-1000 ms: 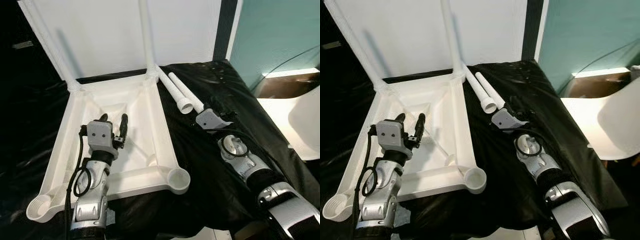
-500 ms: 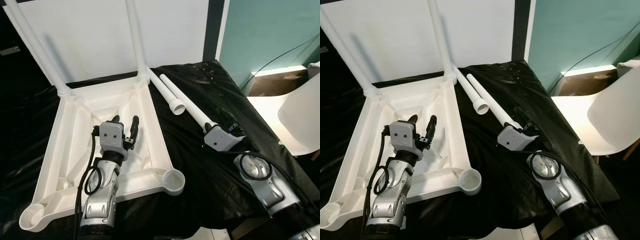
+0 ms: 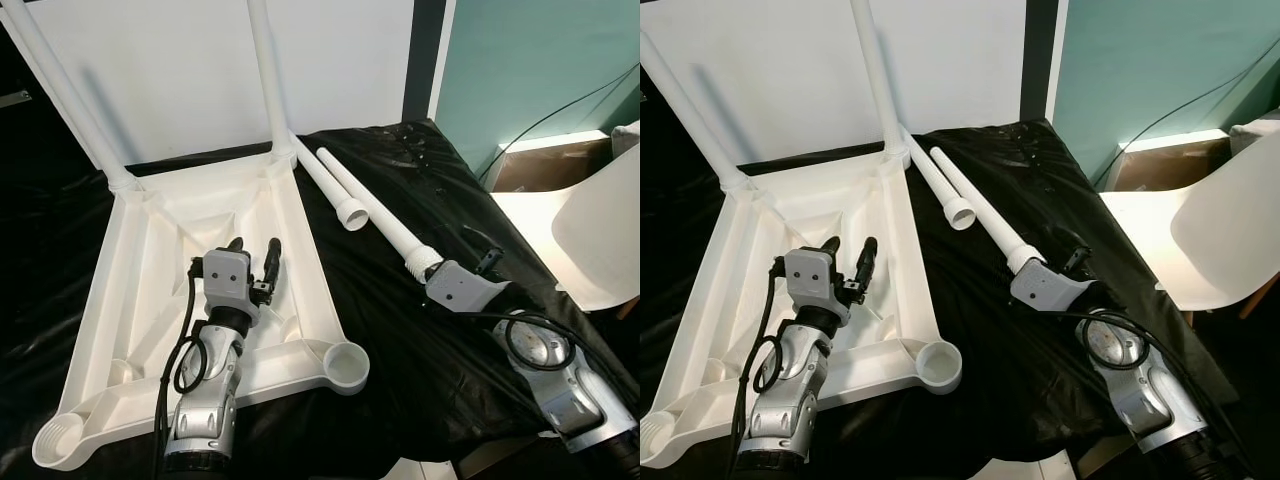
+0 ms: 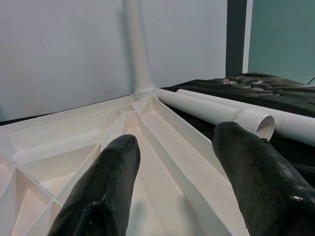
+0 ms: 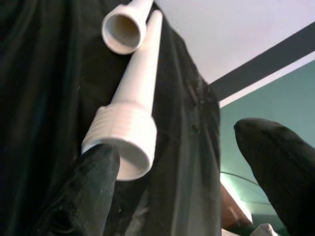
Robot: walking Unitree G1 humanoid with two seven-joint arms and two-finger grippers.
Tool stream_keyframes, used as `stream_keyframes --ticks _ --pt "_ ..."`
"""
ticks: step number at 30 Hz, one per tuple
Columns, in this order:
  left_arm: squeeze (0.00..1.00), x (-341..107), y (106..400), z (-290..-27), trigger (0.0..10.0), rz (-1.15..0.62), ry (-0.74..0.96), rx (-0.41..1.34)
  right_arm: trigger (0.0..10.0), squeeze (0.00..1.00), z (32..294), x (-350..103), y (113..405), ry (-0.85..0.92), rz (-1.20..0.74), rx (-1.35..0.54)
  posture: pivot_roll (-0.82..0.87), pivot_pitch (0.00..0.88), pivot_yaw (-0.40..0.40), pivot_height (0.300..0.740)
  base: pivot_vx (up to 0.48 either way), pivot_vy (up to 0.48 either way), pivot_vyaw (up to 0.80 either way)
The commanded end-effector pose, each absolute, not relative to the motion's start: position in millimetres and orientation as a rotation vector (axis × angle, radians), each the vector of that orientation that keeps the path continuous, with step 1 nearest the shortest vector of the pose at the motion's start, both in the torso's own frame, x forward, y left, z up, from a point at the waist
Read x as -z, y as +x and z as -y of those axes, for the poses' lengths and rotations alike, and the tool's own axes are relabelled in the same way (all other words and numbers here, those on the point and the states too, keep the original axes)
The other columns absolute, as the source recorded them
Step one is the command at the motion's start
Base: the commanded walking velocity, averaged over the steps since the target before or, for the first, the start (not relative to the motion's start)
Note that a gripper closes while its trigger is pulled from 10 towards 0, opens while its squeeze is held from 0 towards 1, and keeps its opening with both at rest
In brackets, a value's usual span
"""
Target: Building children table
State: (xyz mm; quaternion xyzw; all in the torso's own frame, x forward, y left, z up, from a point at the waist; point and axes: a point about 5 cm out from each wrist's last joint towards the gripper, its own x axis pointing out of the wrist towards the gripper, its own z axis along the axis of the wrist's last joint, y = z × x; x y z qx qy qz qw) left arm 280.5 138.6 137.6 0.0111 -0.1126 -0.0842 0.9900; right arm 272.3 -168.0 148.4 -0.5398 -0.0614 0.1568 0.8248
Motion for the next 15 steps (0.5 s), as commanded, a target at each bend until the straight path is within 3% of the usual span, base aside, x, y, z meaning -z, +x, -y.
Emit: stream_keyframes --ticks 1,15 --pt "0.00 -132 280 -141 10.0 0.214 0.015 0.142 10.0 0.00 169 -144 272 -1.162 0.095 -0.361 -0.13 0.012 0.062 0.740 0.000 0.000 0.00" --pt "0.00 -132 280 -143 10.0 0.221 0.027 0.135 10.0 0.00 181 -130 295 -1.273 0.019 -0.381 -0.11 0.003 0.067 0.740 0.000 0.000 0.00"
